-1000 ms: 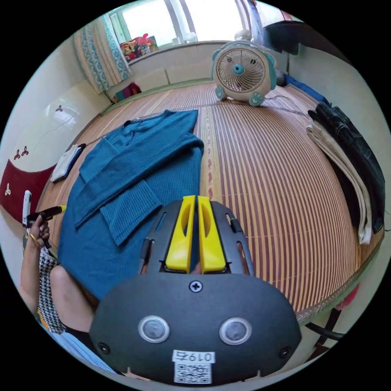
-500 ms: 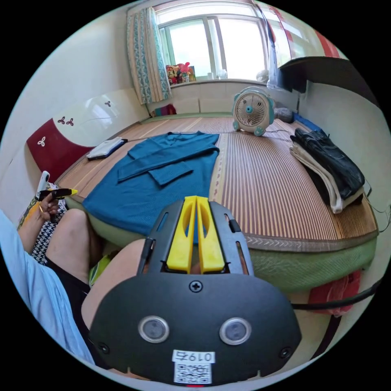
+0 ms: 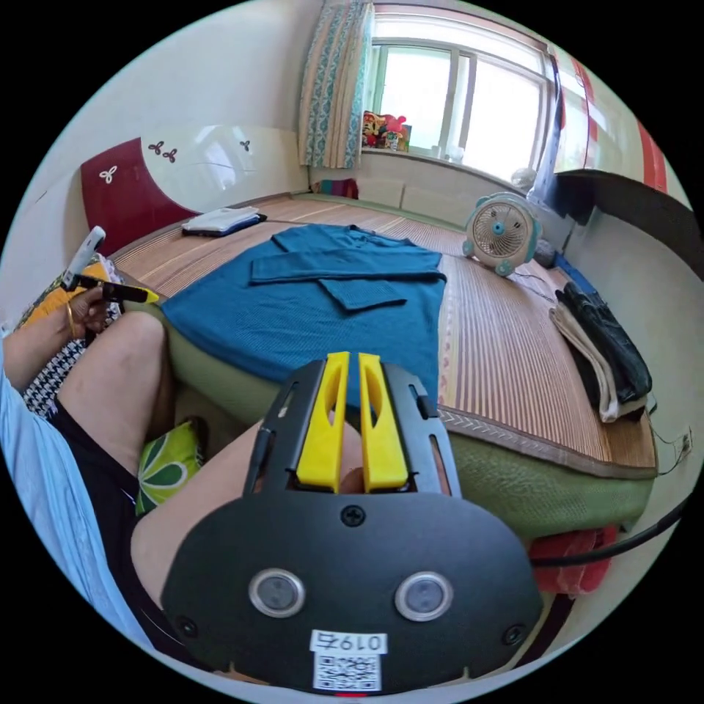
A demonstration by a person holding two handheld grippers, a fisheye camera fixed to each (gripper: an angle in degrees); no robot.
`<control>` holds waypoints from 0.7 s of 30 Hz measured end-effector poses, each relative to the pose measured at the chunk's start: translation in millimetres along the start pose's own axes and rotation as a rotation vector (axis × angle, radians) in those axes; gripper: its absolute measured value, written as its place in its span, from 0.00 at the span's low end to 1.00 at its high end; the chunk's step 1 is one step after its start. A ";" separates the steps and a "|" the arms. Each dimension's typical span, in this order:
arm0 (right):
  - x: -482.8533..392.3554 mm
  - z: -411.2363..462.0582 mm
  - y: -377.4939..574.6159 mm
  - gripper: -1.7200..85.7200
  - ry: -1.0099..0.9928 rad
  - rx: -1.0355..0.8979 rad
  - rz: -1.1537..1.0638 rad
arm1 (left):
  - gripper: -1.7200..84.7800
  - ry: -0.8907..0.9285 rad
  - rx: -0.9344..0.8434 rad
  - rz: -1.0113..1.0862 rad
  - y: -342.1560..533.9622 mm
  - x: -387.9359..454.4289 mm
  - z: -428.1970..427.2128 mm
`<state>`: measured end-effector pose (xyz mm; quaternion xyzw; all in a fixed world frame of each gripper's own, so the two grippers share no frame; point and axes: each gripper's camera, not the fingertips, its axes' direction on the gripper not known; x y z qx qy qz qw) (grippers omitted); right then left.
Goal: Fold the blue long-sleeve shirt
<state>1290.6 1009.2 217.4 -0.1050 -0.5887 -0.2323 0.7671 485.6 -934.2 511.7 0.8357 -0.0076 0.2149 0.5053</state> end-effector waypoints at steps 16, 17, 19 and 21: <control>76.4 -51.5 28.2 0.02 0.110 -0.002 0.098 | 0.11 0.225 -0.143 0.047 -33.7 -78.6 33.4; 78.7 -51.7 29.5 0.02 0.108 -0.010 0.102 | 0.11 0.232 -0.168 0.043 -37.2 -85.1 38.8; 82.2 -52.9 30.5 0.01 0.108 -0.015 0.108 | 0.11 0.253 -0.178 0.038 -41.3 -93.7 43.3; 86.9 -53.9 30.5 0.01 0.102 -0.016 0.118 | 0.10 0.278 -0.186 0.028 -44.7 -102.5 47.0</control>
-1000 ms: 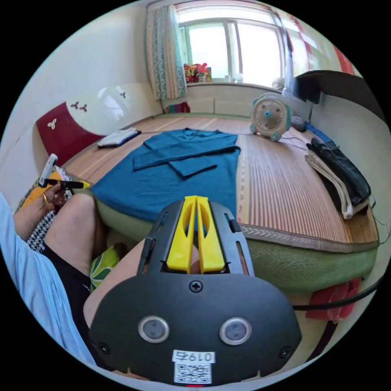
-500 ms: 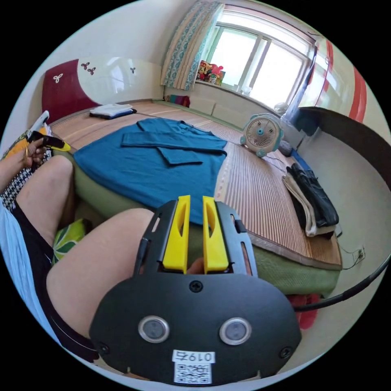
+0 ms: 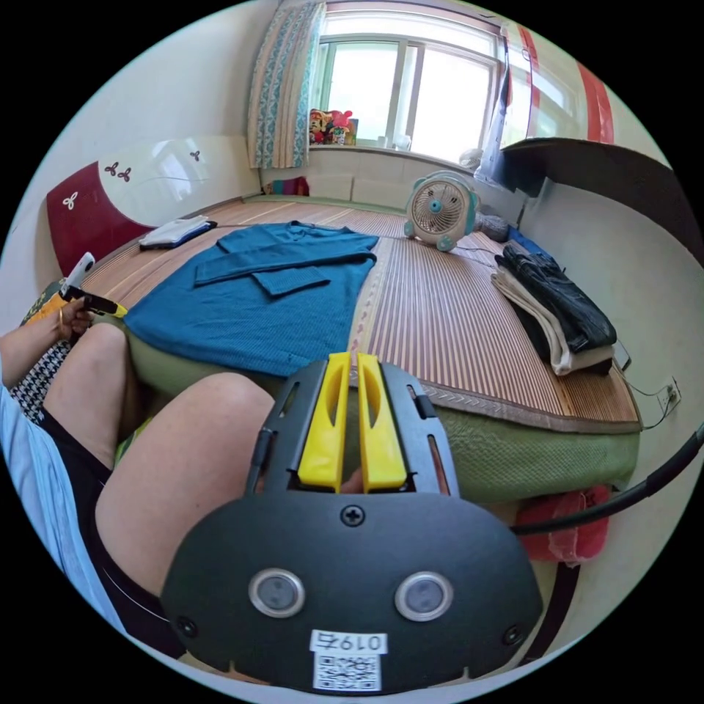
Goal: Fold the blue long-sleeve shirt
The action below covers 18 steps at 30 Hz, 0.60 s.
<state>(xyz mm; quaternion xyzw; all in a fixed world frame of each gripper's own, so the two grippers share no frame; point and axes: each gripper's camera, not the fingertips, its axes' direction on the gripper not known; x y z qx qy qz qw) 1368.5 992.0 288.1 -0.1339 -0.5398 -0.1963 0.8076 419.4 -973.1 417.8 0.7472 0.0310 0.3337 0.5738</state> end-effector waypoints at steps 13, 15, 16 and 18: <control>66.2 29.9 -21.3 0.06 -0.152 -0.065 0.036 | 0.07 0.181 -0.086 -0.024 -24.3 -52.3 6.4; 75.0 37.1 -23.0 0.07 -0.161 -0.097 0.009 | 0.07 0.197 -0.086 -0.031 -25.1 -57.7 5.8; 87.4 42.3 -24.4 0.08 -0.177 -0.114 0.030 | 0.07 0.199 -0.087 -0.029 -25.8 -59.9 5.1; 117.1 46.9 -26.6 0.08 -0.238 -0.113 0.106 | 0.06 0.212 -0.085 -0.034 -26.3 -64.6 4.3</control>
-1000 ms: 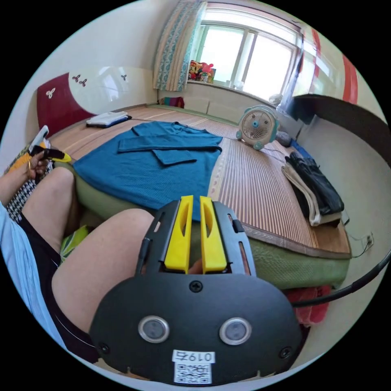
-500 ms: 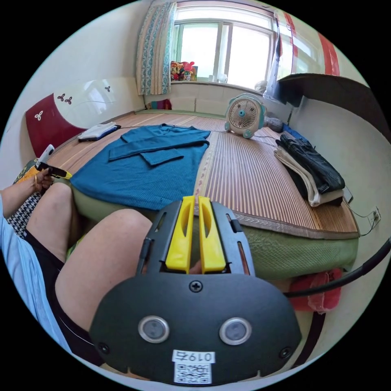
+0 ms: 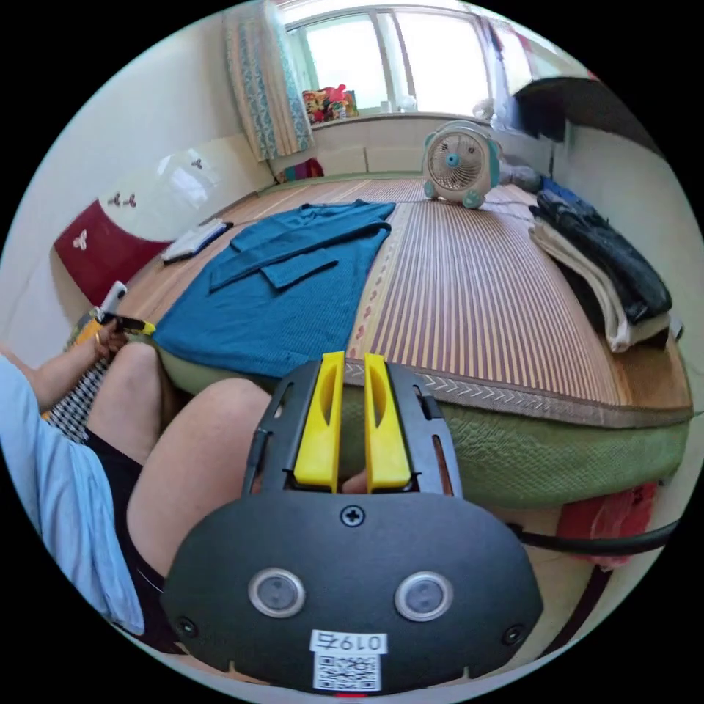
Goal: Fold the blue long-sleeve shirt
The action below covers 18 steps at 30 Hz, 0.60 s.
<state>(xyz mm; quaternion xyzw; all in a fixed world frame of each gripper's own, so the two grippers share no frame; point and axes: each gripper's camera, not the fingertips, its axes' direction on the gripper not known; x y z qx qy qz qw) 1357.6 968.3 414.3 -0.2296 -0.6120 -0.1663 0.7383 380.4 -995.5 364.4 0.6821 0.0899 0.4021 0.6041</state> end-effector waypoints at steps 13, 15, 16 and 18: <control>109.6 26.9 -24.4 0.11 -0.332 -0.174 0.148 | 0.04 0.121 -0.012 0.002 8.7 -29.0 2.2; 123.4 24.7 -23.3 0.11 -0.373 -0.157 0.190 | 0.04 0.130 -0.007 -0.001 11.3 -32.3 0.8; 130.7 26.0 -23.4 0.11 -0.399 -0.162 0.210 | 0.04 0.135 -0.004 -0.002 12.9 -34.1 0.0; 138.4 29.0 -23.6 0.10 -0.414 -0.188 0.222 | 0.04 0.142 0.001 -0.005 15.5 -37.1 -1.0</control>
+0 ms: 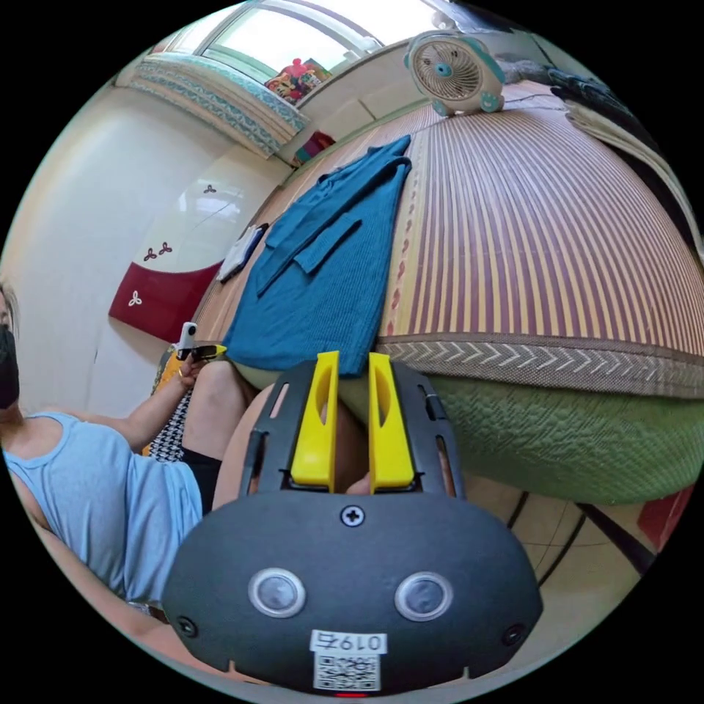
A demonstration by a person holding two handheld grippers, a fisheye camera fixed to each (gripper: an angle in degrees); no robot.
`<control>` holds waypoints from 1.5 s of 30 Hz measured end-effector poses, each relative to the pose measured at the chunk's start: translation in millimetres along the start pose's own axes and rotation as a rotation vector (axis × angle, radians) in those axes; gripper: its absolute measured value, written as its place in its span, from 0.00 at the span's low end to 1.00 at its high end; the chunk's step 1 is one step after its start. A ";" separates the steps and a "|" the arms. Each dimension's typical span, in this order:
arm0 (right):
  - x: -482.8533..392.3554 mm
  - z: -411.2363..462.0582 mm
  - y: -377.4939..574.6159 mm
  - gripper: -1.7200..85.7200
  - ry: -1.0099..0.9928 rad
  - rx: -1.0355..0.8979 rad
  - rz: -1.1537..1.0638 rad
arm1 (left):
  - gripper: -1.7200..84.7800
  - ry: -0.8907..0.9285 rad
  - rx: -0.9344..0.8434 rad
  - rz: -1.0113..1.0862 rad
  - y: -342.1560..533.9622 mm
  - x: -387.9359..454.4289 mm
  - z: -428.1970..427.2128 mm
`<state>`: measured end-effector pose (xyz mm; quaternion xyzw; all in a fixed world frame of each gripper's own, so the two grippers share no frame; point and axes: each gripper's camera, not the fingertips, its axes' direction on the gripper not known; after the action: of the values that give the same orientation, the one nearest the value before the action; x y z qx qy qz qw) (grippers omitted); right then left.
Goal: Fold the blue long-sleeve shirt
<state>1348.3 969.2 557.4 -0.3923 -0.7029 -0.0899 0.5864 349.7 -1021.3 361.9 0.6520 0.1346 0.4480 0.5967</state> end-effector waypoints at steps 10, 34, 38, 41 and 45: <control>56.2 -41.7 2.5 0.04 -0.110 0.012 0.117 | 0.05 0.036 0.039 -0.006 22.0 -11.0 -9.3; 96.8 -217.3 26.8 0.01 -0.284 0.149 0.133 | 0.04 0.121 0.269 0.043 115.7 0.5 -72.9; 99.0 -261.0 31.7 0.01 -0.372 0.226 0.142 | 0.04 0.174 0.339 0.098 132.7 14.4 -92.4; 104.7 -289.4 38.7 0.01 -0.425 0.271 0.161 | 0.04 0.228 0.404 0.115 146.3 19.5 -108.5; 113.7 -320.0 51.5 0.01 -0.478 0.300 0.187 | 0.04 0.286 0.461 0.109 163.4 20.5 -125.6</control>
<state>1622.9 867.0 736.7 -0.3743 -0.7872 0.1644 0.4617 208.9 -965.3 503.1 0.7071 0.2805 0.5245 0.3824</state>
